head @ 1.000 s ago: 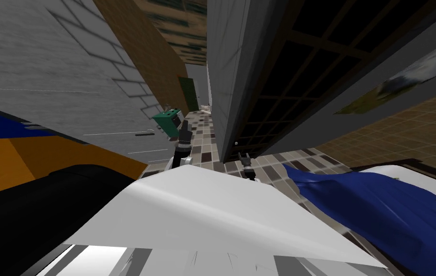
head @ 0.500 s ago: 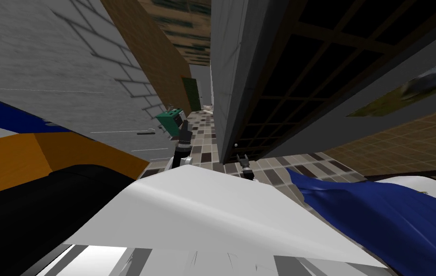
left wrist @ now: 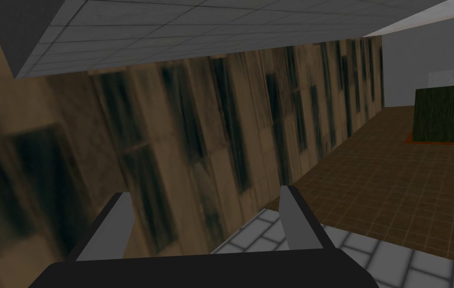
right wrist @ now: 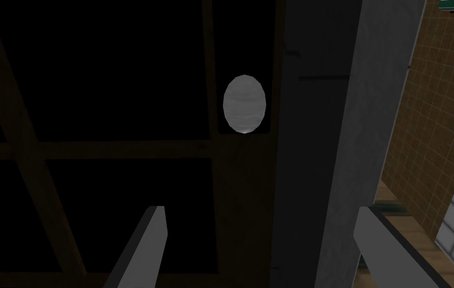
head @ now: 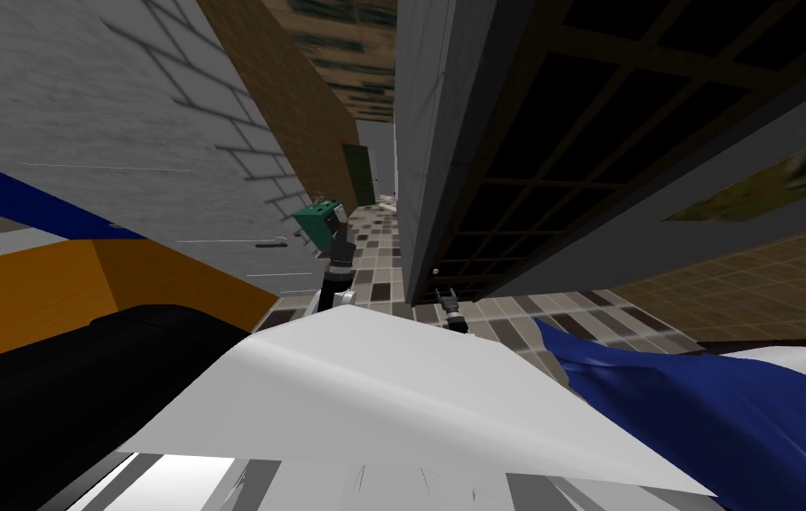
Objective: Pull the door open
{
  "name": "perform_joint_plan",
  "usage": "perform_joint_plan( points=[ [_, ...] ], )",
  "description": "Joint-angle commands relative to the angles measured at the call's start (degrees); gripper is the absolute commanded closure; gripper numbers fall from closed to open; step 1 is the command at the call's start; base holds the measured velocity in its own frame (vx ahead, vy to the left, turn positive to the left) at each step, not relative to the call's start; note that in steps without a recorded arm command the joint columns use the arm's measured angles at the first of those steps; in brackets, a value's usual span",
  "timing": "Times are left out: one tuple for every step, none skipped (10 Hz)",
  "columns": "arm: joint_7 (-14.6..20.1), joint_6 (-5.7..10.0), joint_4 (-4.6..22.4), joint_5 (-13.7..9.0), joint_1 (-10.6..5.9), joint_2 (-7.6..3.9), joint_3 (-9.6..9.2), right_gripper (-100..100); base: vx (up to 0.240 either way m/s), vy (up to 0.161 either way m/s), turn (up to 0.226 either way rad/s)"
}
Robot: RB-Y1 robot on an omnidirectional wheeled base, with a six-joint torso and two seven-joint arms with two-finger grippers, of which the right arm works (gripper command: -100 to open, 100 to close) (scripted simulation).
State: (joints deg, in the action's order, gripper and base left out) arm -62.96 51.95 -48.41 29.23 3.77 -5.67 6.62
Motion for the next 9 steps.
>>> perform_joint_plan(
  points=[
    [-1.21,0.51,1.6,0.46,-0.26,0.01,0.1,-100,0.038,-0.05,0.068],
    [-0.7,0.41,1.06,0.25,-0.17,-0.04,0.09,-100,0.019,-0.025,0.016],
    [-1.16,0.9,2.78,-0.82,-0.71,-0.93,0.74,-100,-0.025,0.015,0.11],
    [-1.27,1.05,3.32,-1.18,-0.89,-1.22,0.96,-100,-0.046,0.029,0.081],
    [-1.54,1.4,4.65,-2.08,-1.34,-1.93,1.48,-100,-0.05,0.045,0.099],
    [-1.69,1.61,5.41,-2.6,-1.61,-2.32,1.78,-100,-0.052,0.046,0.089],
    [-2.02,2.05,7.05,-3.69,-2.19,-3.17,2.41,-100,-0.057,0.047,0.113],
    [-2.38,2.54,8.81,-4.88,-2.83,-4.07,3.08,-100,-0.051,0.045,0.179],
    [-2.38,2.54,8.81,-4.88,-2.83,-4.07,3.08,-100,-0.023,0.027,0.066]
  ],
)
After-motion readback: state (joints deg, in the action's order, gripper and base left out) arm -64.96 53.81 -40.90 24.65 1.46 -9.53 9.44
